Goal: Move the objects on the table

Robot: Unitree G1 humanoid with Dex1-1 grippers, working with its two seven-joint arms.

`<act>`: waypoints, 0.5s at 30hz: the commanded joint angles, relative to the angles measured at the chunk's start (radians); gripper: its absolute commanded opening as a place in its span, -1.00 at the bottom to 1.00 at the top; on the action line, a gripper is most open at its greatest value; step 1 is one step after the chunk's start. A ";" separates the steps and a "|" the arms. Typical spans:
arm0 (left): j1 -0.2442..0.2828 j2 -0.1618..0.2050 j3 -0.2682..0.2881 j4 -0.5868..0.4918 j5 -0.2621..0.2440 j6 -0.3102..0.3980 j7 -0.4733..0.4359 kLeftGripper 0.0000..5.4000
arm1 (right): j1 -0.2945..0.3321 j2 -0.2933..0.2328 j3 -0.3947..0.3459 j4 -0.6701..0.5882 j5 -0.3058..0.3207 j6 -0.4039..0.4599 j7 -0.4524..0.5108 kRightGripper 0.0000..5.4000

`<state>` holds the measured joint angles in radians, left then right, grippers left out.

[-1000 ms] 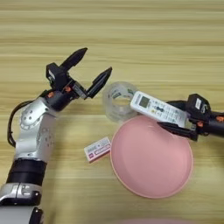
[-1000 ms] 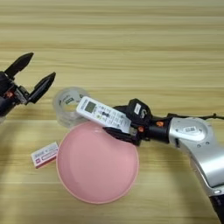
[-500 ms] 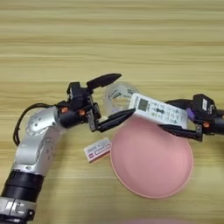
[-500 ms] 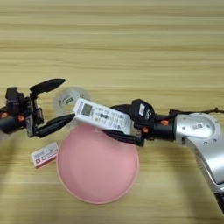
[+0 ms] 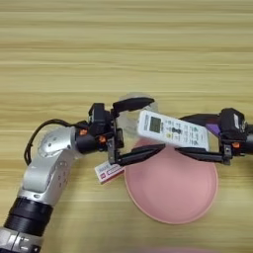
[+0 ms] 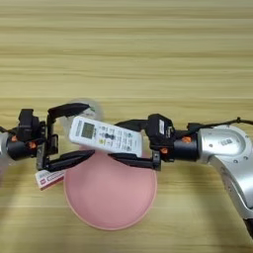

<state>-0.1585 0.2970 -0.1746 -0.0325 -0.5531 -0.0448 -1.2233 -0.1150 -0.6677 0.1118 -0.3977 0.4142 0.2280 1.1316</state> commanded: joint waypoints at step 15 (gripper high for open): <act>0.011 0.011 -0.013 -0.018 0.020 -0.007 -0.018 0.40 | -0.024 -0.002 0.020 -0.024 0.019 0.001 0.014 0.07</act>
<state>-0.1481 0.2974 -0.1810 -0.0403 -0.5525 -0.0474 -1.2344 -0.1160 -0.6663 0.1281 -0.4105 0.4179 0.2288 1.1413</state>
